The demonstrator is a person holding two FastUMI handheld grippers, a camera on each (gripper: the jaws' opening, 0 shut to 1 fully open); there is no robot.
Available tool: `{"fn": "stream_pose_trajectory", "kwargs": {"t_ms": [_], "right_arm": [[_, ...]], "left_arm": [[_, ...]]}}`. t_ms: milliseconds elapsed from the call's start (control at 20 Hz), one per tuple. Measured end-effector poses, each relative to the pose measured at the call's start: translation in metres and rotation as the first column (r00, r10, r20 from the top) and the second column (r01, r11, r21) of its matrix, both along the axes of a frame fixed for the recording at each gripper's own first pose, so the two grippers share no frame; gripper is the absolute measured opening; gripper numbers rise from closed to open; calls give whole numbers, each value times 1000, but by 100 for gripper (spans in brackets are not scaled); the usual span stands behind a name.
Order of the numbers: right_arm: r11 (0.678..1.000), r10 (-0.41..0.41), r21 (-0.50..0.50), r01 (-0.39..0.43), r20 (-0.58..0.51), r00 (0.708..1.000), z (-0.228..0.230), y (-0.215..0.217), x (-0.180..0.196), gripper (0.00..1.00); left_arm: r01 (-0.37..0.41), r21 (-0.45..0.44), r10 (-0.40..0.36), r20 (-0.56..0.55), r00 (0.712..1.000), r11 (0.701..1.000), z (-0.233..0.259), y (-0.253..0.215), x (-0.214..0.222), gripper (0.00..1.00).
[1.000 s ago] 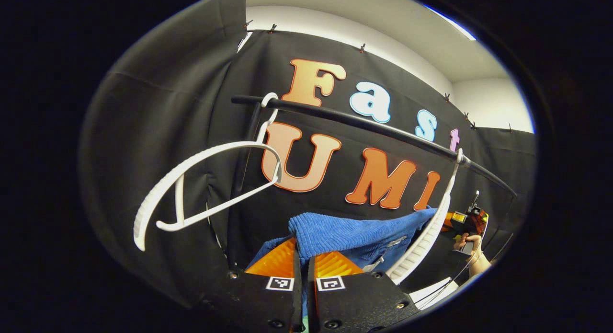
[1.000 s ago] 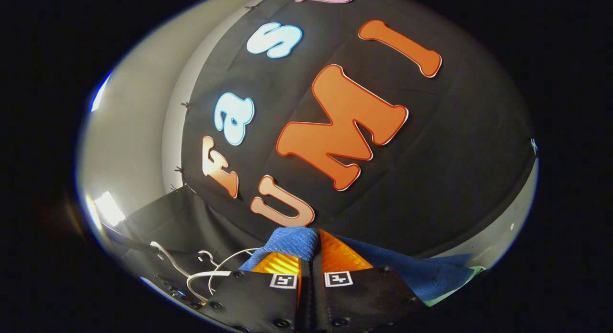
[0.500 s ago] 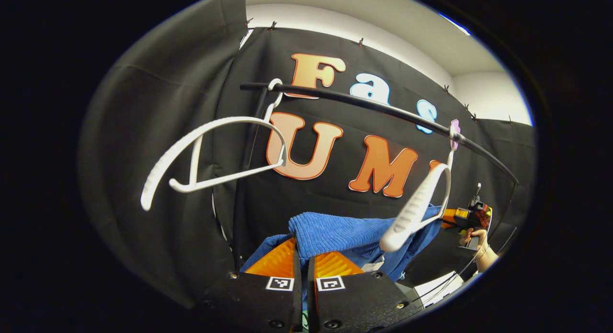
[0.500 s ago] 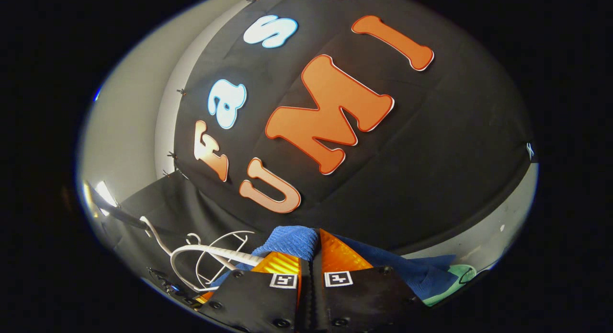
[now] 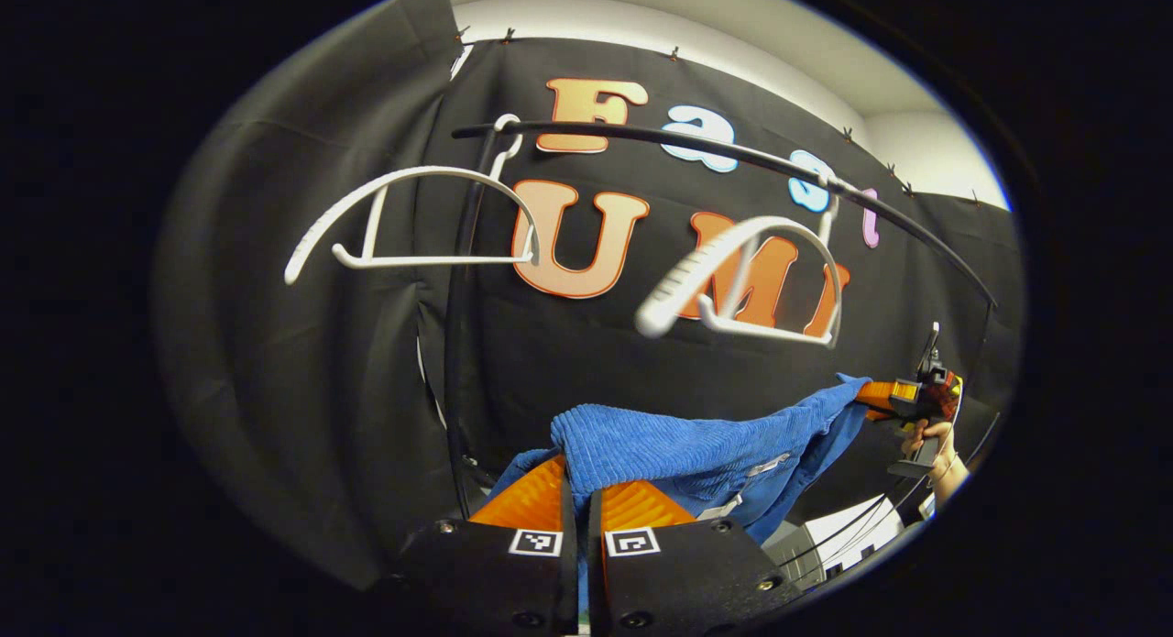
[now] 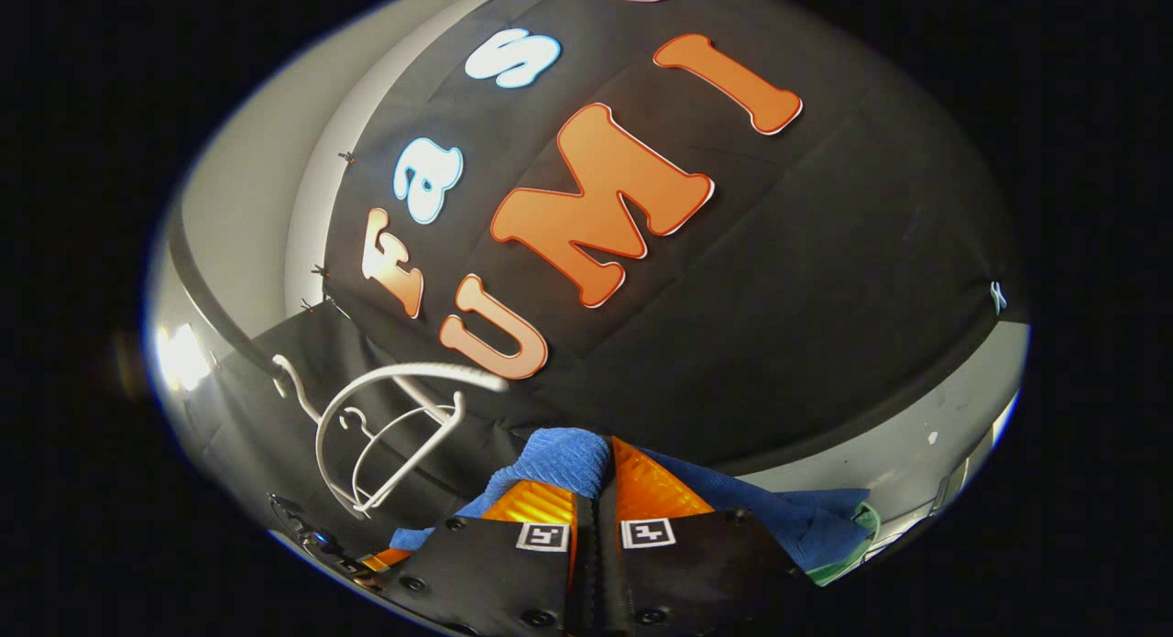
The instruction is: Grasp the clothes on the hanger with both hands and then place them into the laundry hamper below.
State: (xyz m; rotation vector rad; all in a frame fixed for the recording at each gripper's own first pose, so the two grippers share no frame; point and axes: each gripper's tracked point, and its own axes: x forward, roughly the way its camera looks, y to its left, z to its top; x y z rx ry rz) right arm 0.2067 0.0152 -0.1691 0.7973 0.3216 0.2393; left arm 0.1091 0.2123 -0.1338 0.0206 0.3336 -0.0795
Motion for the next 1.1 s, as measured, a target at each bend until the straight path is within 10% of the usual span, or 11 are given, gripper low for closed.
{"fn": "stream_pose_trajectory", "kwargs": {"t_ms": [1100], "right_arm": [[990,-33,-141,16,-121,992,-81,18,-77,7]], "left_arm": [[197,-82,-209,-188,960,977,-97,-182,13,4]]}}
